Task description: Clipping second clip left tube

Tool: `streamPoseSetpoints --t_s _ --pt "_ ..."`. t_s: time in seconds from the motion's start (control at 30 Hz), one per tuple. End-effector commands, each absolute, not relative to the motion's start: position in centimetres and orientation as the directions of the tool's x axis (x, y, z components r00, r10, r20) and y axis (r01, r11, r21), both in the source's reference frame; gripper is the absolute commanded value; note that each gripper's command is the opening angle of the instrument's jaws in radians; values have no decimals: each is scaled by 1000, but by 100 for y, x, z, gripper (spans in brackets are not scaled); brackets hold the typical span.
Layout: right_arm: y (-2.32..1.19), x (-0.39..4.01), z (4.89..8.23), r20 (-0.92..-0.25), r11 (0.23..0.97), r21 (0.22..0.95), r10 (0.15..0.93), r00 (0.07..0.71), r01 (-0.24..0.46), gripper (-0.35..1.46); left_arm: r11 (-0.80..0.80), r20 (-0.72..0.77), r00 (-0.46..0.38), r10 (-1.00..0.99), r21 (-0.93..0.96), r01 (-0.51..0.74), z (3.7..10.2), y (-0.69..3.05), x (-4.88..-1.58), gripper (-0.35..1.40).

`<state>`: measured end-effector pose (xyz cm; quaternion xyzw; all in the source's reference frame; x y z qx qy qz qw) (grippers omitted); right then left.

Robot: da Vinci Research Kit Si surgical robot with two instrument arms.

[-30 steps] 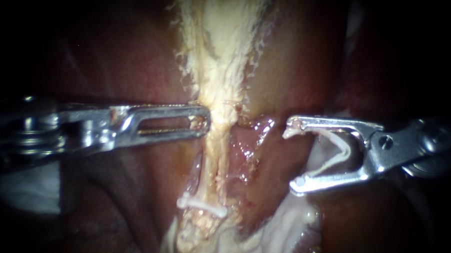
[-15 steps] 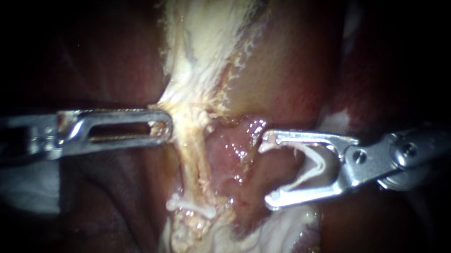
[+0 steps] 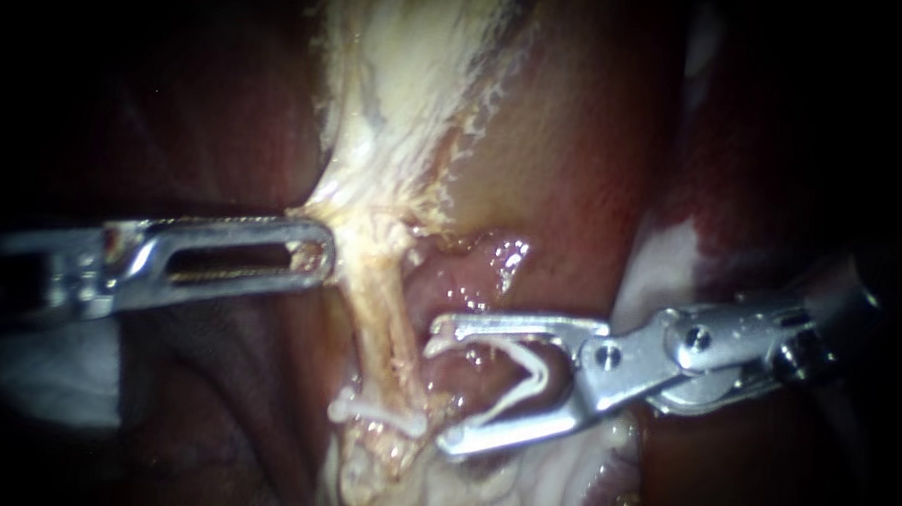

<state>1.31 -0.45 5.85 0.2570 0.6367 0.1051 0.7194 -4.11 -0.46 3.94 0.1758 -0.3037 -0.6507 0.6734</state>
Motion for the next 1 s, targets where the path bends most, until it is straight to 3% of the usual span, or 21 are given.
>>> streamPoseSetpoints --t_s 0.03,0.37,1.0 --pt "-47 134 588 -859 842 509 483 170 177 60 91 180 -31 -983 631 770 394 -46 -411 -35" --pt "-46 151 607 -830 817 552 520 204 164 59 88 179 -34 -983 630 771 387 -48 -411 -35" --pt "-50 184 633 -825 815 556 518 227 164 59 83 178 -40 -983 627 775 373 -54 -414 -35"
